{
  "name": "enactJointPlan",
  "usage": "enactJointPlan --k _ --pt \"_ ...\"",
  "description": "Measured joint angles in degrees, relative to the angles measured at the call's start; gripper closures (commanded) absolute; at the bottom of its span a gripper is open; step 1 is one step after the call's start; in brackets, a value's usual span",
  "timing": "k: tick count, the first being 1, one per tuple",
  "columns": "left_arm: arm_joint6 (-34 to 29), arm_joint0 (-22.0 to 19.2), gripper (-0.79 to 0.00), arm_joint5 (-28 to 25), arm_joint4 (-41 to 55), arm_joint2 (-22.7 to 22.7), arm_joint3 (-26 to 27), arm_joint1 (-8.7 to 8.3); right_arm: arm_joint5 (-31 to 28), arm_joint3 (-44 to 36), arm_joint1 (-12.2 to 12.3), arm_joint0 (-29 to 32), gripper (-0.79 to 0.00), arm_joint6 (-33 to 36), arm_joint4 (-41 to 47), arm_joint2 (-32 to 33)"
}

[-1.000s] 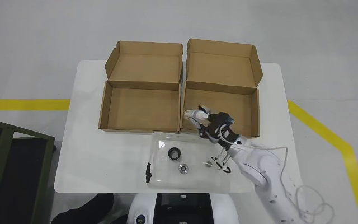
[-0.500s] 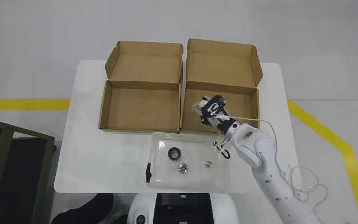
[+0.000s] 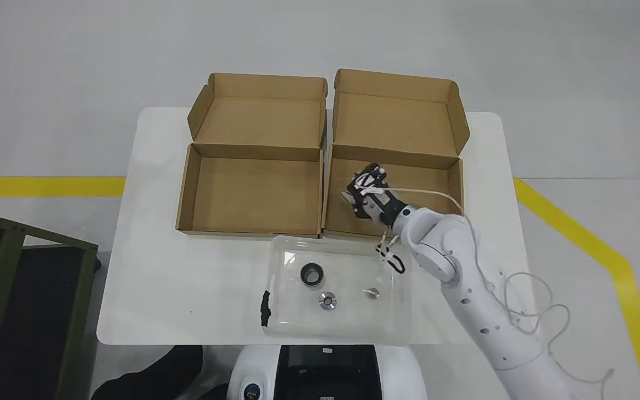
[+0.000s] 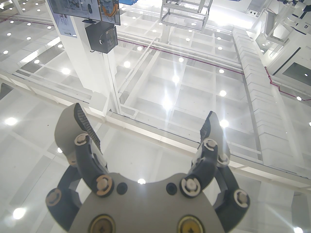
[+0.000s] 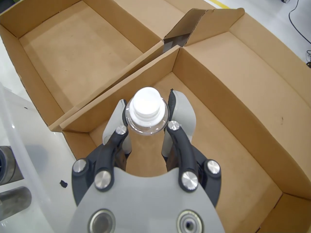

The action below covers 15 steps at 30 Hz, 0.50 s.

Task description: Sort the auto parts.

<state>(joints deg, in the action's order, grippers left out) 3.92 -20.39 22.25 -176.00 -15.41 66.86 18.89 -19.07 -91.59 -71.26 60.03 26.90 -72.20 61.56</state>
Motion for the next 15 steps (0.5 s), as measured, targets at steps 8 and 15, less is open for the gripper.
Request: enactJointPlan --k 8,15 --pt "0.0 0.0 -0.785 0.0 0.0 0.0 0.0 0.0 0.6 2.0 -0.3 -1.2 -0.671 1.0 -0.2 -0.5" --pt "0.0 0.0 -0.785 0.0 0.0 0.0 0.0 0.0 1.0 1.8 -0.4 -1.3 -0.742 1.2 -0.1 -0.5"
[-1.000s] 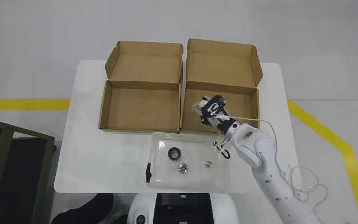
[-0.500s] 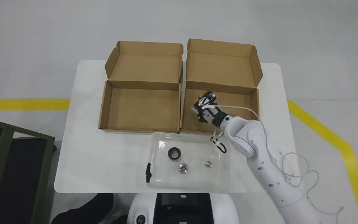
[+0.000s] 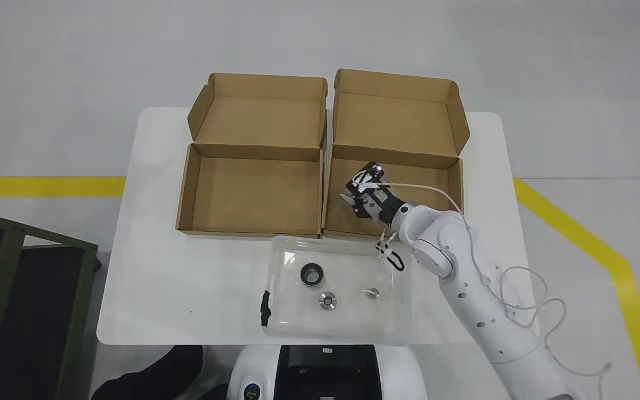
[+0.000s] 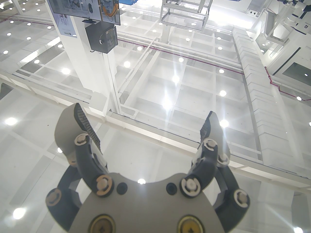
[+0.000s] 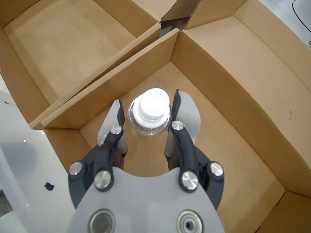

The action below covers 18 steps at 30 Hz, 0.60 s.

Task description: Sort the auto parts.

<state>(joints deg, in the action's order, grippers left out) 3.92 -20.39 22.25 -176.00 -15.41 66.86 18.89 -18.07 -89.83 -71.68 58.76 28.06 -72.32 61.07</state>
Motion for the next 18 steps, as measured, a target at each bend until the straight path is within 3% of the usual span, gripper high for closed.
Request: enactJointPlan --k 3,9,18 --pt "0.0 0.0 -0.785 0.0 0.0 0.0 0.0 0.0 0.3 -1.6 0.1 0.6 -0.785 -0.2 -0.1 0.5" --pt "0.0 0.0 -0.785 0.0 0.0 0.0 0.0 0.0 -0.7 -9.1 0.9 4.3 -0.785 -0.1 -1.2 3.5" --pt "0.0 0.0 -0.785 0.0 0.0 0.0 0.0 0.0 -7.9 -22.1 2.6 13.8 -0.785 0.5 -1.2 8.8"
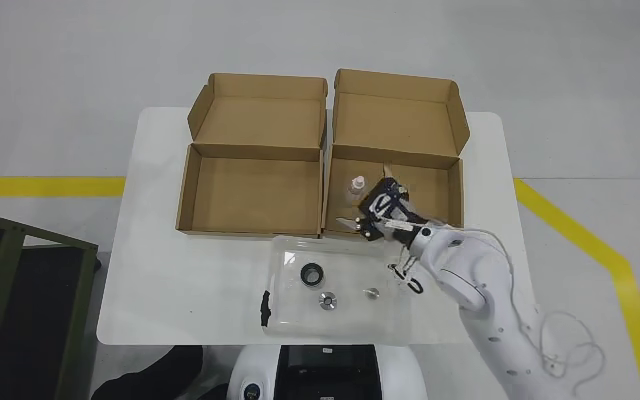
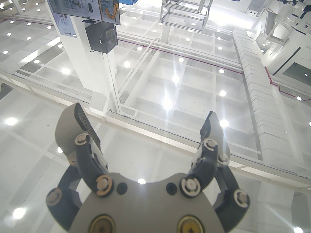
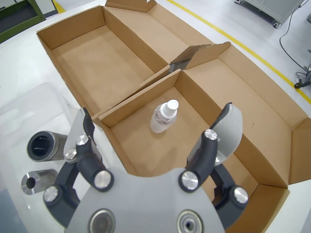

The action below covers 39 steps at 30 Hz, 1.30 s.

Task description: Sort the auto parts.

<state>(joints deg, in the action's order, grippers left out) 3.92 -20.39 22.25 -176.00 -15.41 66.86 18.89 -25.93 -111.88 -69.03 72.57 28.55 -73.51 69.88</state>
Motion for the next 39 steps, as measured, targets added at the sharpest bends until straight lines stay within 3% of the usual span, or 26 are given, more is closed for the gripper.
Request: enactJointPlan --k 10,17,32,39 --pt "0.0 0.0 -0.785 0.0 0.0 0.0 0.0 0.0 -12.6 -9.8 2.2 12.3 -0.785 0.9 -2.7 4.6" --pt "0.0 0.0 -0.785 0.0 0.0 0.0 0.0 0.0 -18.8 -10.6 3.5 17.9 -0.785 0.0 -7.0 7.1" --pt "0.0 0.0 -0.785 0.0 0.0 0.0 0.0 0.0 -23.0 -13.5 5.0 22.5 -0.785 1.2 -12.1 8.0" --pt "0.0 0.0 -0.785 0.0 0.0 0.0 0.0 0.0 -21.6 -12.8 5.2 22.0 -0.65 4.4 -12.9 6.5"
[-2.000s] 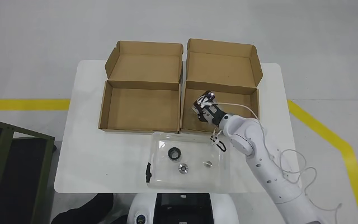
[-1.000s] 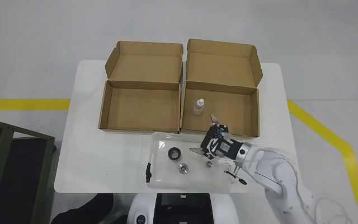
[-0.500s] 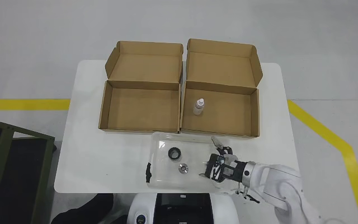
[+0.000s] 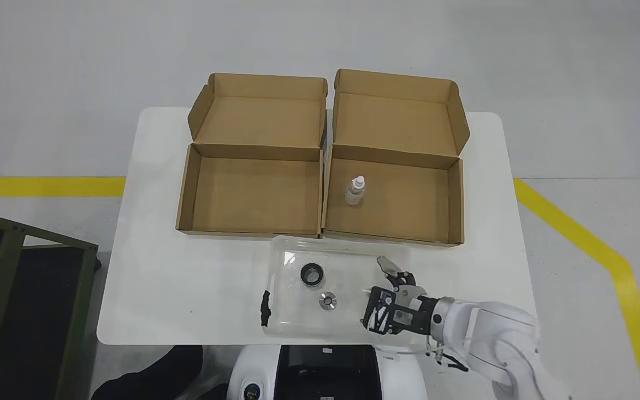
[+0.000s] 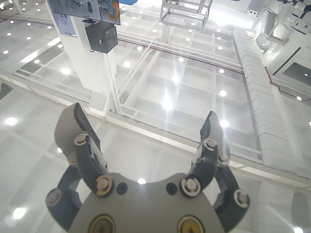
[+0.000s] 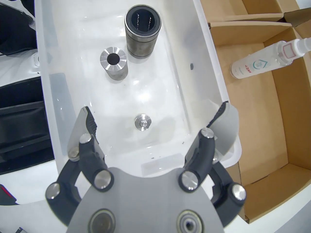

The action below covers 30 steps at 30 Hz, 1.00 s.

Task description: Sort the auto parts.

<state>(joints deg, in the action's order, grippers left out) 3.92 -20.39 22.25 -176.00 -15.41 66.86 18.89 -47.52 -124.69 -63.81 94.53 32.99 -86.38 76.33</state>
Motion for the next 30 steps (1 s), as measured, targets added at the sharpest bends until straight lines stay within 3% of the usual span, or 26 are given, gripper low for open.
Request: enactJointPlan --k 3,15,21,30 --pt "0.0 0.0 -0.785 0.0 0.0 0.0 0.0 0.0 0.5 0.0 0.1 -0.6 -0.57 1.7 -0.2 -0.8" --pt "0.0 0.0 -0.785 0.0 0.0 0.0 0.0 0.0 1.7 0.0 0.2 -3.2 -0.48 10.0 -2.5 -5.1" --pt "0.0 0.0 -0.785 0.0 0.0 0.0 0.0 0.0 2.0 0.3 0.2 -4.7 -0.4 14.1 -3.4 -7.7" --pt "0.0 0.0 -0.785 0.0 0.0 0.0 0.0 0.0 3.5 1.8 -0.1 -7.4 -0.391 19.1 -3.8 -12.0"
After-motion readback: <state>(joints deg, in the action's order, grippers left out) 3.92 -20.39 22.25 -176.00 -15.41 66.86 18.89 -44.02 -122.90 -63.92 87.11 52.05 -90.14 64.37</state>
